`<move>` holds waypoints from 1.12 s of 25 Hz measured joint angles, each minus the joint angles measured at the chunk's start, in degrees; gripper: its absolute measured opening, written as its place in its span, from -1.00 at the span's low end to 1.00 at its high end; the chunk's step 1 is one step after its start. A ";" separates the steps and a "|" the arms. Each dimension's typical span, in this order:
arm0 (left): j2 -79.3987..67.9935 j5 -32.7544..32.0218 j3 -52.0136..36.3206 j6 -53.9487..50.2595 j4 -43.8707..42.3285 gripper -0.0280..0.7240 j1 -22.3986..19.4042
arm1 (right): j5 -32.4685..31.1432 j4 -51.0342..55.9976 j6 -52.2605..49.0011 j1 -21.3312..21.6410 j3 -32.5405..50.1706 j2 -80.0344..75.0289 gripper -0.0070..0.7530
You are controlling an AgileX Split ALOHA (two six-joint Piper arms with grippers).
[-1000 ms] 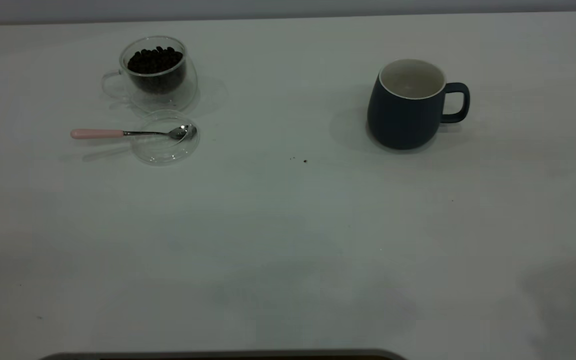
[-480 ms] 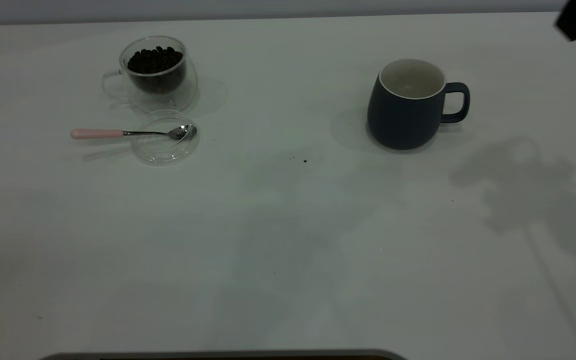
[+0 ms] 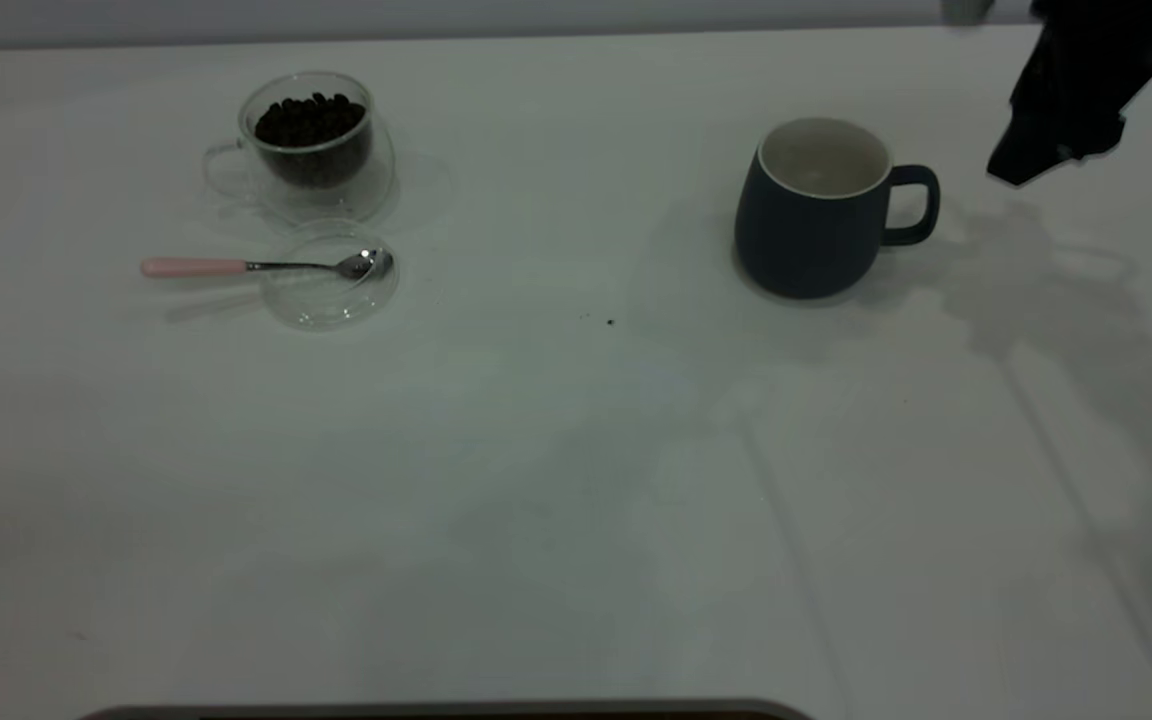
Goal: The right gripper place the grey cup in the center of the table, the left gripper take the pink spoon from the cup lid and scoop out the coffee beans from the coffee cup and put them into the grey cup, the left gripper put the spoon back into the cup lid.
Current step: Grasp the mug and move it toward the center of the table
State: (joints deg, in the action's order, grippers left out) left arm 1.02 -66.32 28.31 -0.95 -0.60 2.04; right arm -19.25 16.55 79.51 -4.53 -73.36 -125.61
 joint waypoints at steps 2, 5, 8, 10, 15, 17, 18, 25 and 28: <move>0.00 0.00 0.00 -0.10 0.00 0.44 0.00 | 2.01 0.44 6.48 0.00 -0.12 -1.74 0.58; 0.00 0.00 0.00 -0.17 0.00 0.44 0.00 | 4.74 3.55 13.25 -0.05 -0.18 -3.54 0.57; 0.00 0.00 0.00 -0.12 0.00 0.44 0.00 | 6.05 8.43 18.34 -0.13 -0.36 -4.43 0.57; 0.00 -0.05 0.00 -0.11 0.00 0.44 0.00 | 6.33 12.22 22.36 -0.52 -0.47 -5.08 0.57; 0.00 -0.05 0.00 -0.11 0.00 0.44 0.00 | 6.08 24.76 33.67 -2.12 -0.65 -6.35 0.57; 0.00 -0.05 0.00 -0.11 0.00 0.44 0.00 | 5.16 30.51 38.52 -2.76 -0.98 -6.76 0.57; 0.00 -0.05 0.00 -0.11 0.00 0.44 0.00 | 4.87 32.87 40.80 -3.11 -1.04 -6.75 0.57; 0.00 -0.05 0.00 -0.11 0.00 0.44 0.00 | 4.85 39.74 41.64 -7.99 -1.04 -6.75 0.54; 0.00 -0.05 0.00 -0.11 0.00 0.44 0.00 | 4.98 40.18 41.64 -10.37 -1.04 -6.75 0.51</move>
State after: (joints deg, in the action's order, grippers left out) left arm 1.02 -66.38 28.31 -1.07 -0.60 2.04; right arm -14.27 56.73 121.15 -14.90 -74.39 -132.36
